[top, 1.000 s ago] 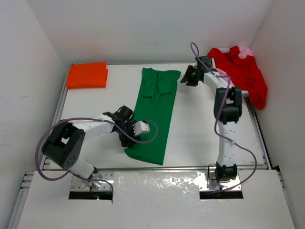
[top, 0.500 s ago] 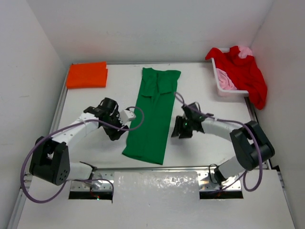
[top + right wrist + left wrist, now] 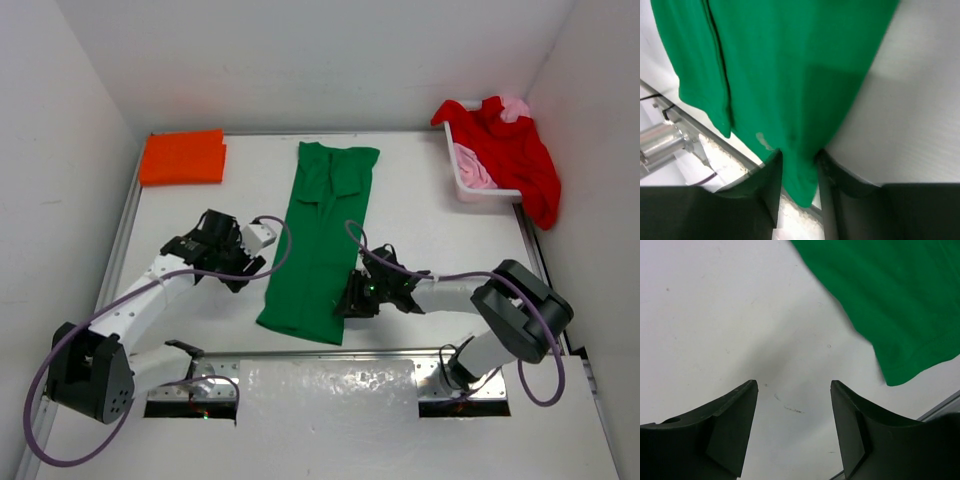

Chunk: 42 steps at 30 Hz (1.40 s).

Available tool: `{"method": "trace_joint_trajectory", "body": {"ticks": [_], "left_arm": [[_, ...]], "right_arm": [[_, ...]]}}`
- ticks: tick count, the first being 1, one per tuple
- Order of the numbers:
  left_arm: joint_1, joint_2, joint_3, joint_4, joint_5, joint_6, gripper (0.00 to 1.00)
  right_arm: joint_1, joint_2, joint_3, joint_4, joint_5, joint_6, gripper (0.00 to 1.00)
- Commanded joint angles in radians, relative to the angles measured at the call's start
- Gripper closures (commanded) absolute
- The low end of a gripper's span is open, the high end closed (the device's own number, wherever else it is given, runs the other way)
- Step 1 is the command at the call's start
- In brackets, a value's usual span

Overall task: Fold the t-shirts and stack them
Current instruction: Rotate the tshirt 90 degrees

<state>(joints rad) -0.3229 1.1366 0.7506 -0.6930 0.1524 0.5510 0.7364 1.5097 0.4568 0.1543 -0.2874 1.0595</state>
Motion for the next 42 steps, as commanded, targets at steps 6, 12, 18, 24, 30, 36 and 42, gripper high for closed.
{"method": "trace_joint_trajectory", "body": {"ticks": [6, 12, 18, 24, 30, 36, 42], "left_arm": [[0.008, -0.058, -0.017, 0.041, -0.022, -0.023, 0.41], [-0.011, -0.098, -0.025, 0.059, 0.013, -0.010, 0.42], [-0.131, -0.065, 0.042, 0.095, 0.038, -0.019, 0.42], [-0.304, 0.078, 0.169, 0.066, -0.049, -0.008, 0.43], [-0.487, 0.184, 0.298, -0.077, -0.148, 0.084, 0.45], [-0.515, 0.060, 0.282, -0.120, -0.169, 0.377, 0.42], [-0.674, -0.046, 0.009, 0.056, 0.044, 0.724, 0.37]], "right_arm": [[-0.034, 0.046, -0.070, 0.102, 0.034, 0.062, 1.00], [-0.153, -0.058, -0.153, 0.030, 0.014, -0.036, 1.00], [-0.310, -0.184, -0.240, -0.110, -0.030, -0.196, 1.00], [-0.434, -0.217, -0.234, -0.226, -0.084, -0.351, 1.00], [-0.526, -0.204, -0.158, -0.383, -0.142, -0.547, 1.00], [-0.528, -0.239, -0.064, -0.516, -0.171, -0.673, 0.66], [-0.529, -0.296, -0.017, -0.587, -0.168, -0.673, 0.54]]}}
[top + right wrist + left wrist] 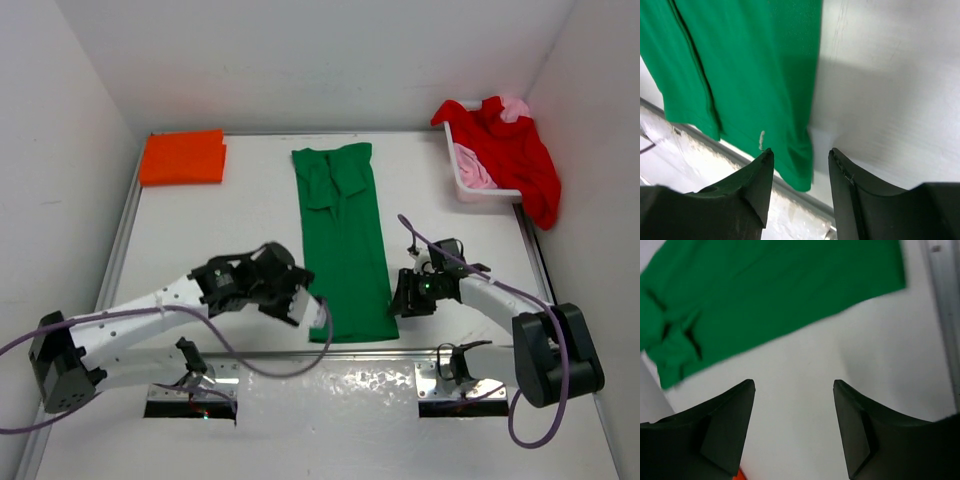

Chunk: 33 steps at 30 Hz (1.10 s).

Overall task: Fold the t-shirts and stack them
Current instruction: Rotate the tshirt 90 degrees, then grab the bottom of the folded rectangular tshirt with both arms

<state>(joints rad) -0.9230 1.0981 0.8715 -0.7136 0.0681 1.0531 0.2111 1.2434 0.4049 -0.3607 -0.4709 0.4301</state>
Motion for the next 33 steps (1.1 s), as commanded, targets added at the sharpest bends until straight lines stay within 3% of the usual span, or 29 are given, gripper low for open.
{"method": "trace_joint_trajectory", "body": {"ticks": [1, 6, 10, 17, 22, 25, 26, 27, 28, 30, 33], "left_arm": [[-0.133, 0.012, -0.141, 0.150, 0.137, 0.234, 0.37], [-0.258, 0.123, -0.235, 0.337, 0.160, 0.225, 0.37], [-0.284, 0.201, -0.243, 0.394, 0.188, 0.307, 0.37], [-0.286, 0.296, -0.264, 0.500, 0.157, 0.317, 0.40], [-0.284, 0.319, -0.281, 0.543, 0.160, 0.312, 0.60], [-0.286, 0.322, -0.287, 0.549, 0.171, 0.309, 0.75], [-0.284, 0.322, -0.293, 0.551, 0.174, 0.306, 0.82], [-0.286, 0.319, -0.296, 0.552, 0.174, 0.297, 0.95], [-0.286, 0.315, -0.299, 0.556, 0.173, 0.292, 1.00], [-0.284, 0.306, -0.308, 0.540, 0.164, 0.283, 1.00], [-0.281, 0.257, -0.305, 0.496, 0.125, 0.216, 1.00]], "right_arm": [[-0.003, -0.030, 0.034, -0.072, -0.009, -0.044, 0.53], [-0.003, -0.033, 0.031, -0.069, -0.031, -0.019, 0.53], [-0.001, -0.016, 0.012, -0.067, -0.049, -0.028, 0.53], [0.001, 0.014, -0.055, -0.029, -0.097, -0.016, 0.53], [0.004, 0.024, -0.078, 0.000, -0.110, -0.004, 0.57], [0.008, 0.045, -0.087, 0.055, -0.146, 0.025, 0.71], [0.010, 0.054, -0.089, 0.063, -0.149, 0.029, 0.81], [0.010, 0.056, -0.087, 0.069, -0.149, 0.030, 0.86], [0.011, 0.057, -0.087, 0.071, -0.149, 0.030, 0.89], [0.014, 0.050, -0.087, 0.068, -0.152, 0.030, 0.99], [0.017, 0.025, -0.086, 0.055, -0.164, 0.035, 1.00]]}}
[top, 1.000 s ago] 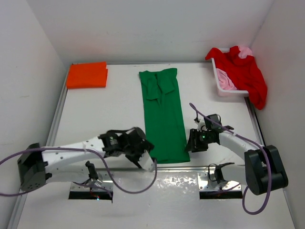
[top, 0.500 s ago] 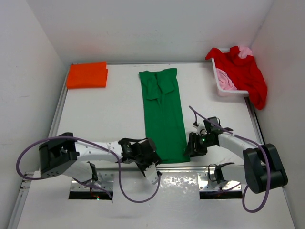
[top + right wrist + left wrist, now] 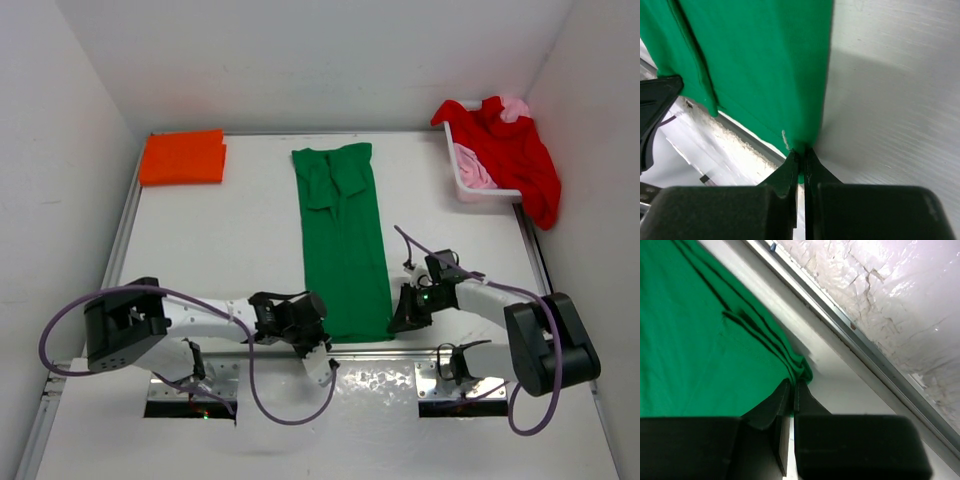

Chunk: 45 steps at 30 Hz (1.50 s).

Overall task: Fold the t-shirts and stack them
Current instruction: Grab the bottom of the folded rectangular tshirt with both arms, then fold the folded rectangular tshirt in 1/3 of the way

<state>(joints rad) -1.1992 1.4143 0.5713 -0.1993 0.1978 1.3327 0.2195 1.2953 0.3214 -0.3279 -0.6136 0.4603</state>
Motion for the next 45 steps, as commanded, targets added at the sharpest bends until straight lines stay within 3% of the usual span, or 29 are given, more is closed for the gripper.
{"method": "trace_joint_trajectory", "body": {"ticks": [1, 4, 8, 15, 22, 27, 35, 45], "left_arm": [[0.000, -0.070, 0.002, -0.029, -0.012, -0.090, 1.00], [0.073, -0.110, 0.120, -0.098, 0.018, -0.213, 1.00], [0.266, -0.107, 0.327, -0.230, 0.121, -0.317, 1.00], [0.513, 0.001, 0.556, -0.298, 0.146, -0.408, 1.00], [0.699, 0.181, 0.708, -0.256, 0.178, -0.466, 1.00], [0.739, 0.291, 0.778, -0.232, 0.164, -0.500, 1.00], [0.808, 0.518, 0.987, -0.229, 0.160, -0.569, 1.00], [0.813, 0.578, 0.990, -0.164, 0.187, -0.561, 1.00]], "right_arm": [[0.008, -0.037, 0.016, 0.017, -0.026, 0.009, 1.00], [0.007, -0.077, 0.118, -0.013, -0.055, 0.026, 1.00], [0.000, -0.019, 0.348, -0.049, -0.048, 0.043, 1.00], [-0.038, 0.336, 0.839, -0.117, -0.006, 0.001, 1.00], [-0.052, 0.603, 1.123, -0.117, 0.043, 0.031, 1.00], [-0.074, 0.743, 1.292, -0.171, 0.086, 0.035, 1.00], [-0.106, 0.837, 1.407, -0.183, 0.149, 0.058, 1.00], [-0.115, 0.958, 1.501, -0.181, 0.175, 0.086, 1.00]]}}
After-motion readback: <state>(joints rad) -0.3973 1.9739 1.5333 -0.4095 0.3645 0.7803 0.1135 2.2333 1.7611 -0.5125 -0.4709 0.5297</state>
